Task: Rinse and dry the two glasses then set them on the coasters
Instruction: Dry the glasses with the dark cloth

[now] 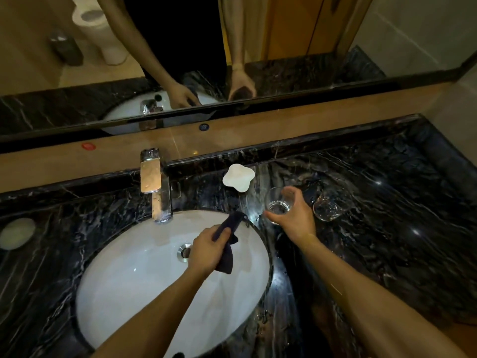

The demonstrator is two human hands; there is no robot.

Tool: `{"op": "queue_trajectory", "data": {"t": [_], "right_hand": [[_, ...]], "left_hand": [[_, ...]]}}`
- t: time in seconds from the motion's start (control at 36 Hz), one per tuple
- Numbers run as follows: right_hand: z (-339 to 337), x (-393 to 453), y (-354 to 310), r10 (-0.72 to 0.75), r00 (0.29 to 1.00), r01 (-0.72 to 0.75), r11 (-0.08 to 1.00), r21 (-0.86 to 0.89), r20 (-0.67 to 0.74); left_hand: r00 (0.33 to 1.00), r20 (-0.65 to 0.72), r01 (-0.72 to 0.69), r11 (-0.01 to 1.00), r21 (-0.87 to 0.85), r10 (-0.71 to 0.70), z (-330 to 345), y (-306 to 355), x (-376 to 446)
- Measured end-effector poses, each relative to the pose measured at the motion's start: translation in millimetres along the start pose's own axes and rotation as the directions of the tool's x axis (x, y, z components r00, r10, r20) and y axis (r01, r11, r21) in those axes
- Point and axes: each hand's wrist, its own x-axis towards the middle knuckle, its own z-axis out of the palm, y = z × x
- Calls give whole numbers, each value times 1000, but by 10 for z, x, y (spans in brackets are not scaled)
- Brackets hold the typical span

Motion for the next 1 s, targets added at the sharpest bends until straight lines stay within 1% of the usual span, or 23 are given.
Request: {"op": "queue_trajectory", "data": {"t": [0.06, 0.17, 0.31, 0.39, 0.47, 0.5, 0.53, 0.56, 0.58, 0.64, 0.69, 0.75, 0.78, 0.81, 0.86, 0.92, 1.0], "right_hand": [[43, 3, 37, 5, 1000, -5, 1000, 2, -6], [84, 22, 54, 2, 1000, -2, 1000, 18, -6], [127, 31, 124, 18, 1000, -17, 998, 57, -15], [125, 26, 150, 15, 1000, -15, 996, 88, -3], [95, -14, 163, 21, 1000, -21, 991, 131, 2], [76, -57, 182, 40, 999, -35, 987, 155, -29], [55, -127, 208, 74, 993, -56, 981, 187, -92], [27, -228, 237, 108, 977, -65, 972, 225, -185], [-14, -346, 270, 143, 945, -66, 964, 256, -294], [-125, -549, 373, 201, 851, -72, 960, 272, -485], [-279, -635, 518, 217, 786, -87, 966, 243, -579], [-455, -592, 649, 205, 757, -97, 974, 204, -620], [-535, -532, 713, 213, 764, -120, 974, 190, -608], [-605, -465, 760, 229, 789, -146, 971, 188, -571], [-706, -321, 826, 253, 855, -175, 963, 207, -454], [-750, -173, 851, 245, 909, -169, 956, 241, -336], [-782, 3, 839, 245, 940, -162, 932, 324, -236]], "left_hand": [[999, 7, -48, 994, 100, 48, 21, -61, -4], [995, 14, -99, 977, 188, 98, 31, -116, -37], [993, 19, -118, 944, 307, 117, 50, -240, -59], [994, 28, -109, 946, 305, 105, 80, -262, -78], [995, 47, -95, 966, 242, 86, 107, -264, -90], [995, 57, -99, 968, 231, 88, 119, -244, -102], [993, 66, -105, 971, 215, 93, 126, -208, -128], [992, 72, -116, 975, 188, 104, 132, -166, -154], [991, 77, -119, 980, 159, 108, 137, -130, -174], [987, 99, -134, 984, 113, 123, 143, -73, -211], [986, 115, -133, 986, 104, 121, 142, -54, -242], [986, 108, -139, 982, 126, 125, 153, -87, -243], [986, 106, -141, 980, 140, 127, 160, -95, -246], [986, 112, -143, 978, 149, 127, 167, -106, -249], [983, 128, -151, 976, 156, 132, 194, -120, -258], [983, 134, -144, 979, 141, 126, 211, -97, -285], [984, 138, -133, 984, 116, 117, 231, -96, -306]]}}
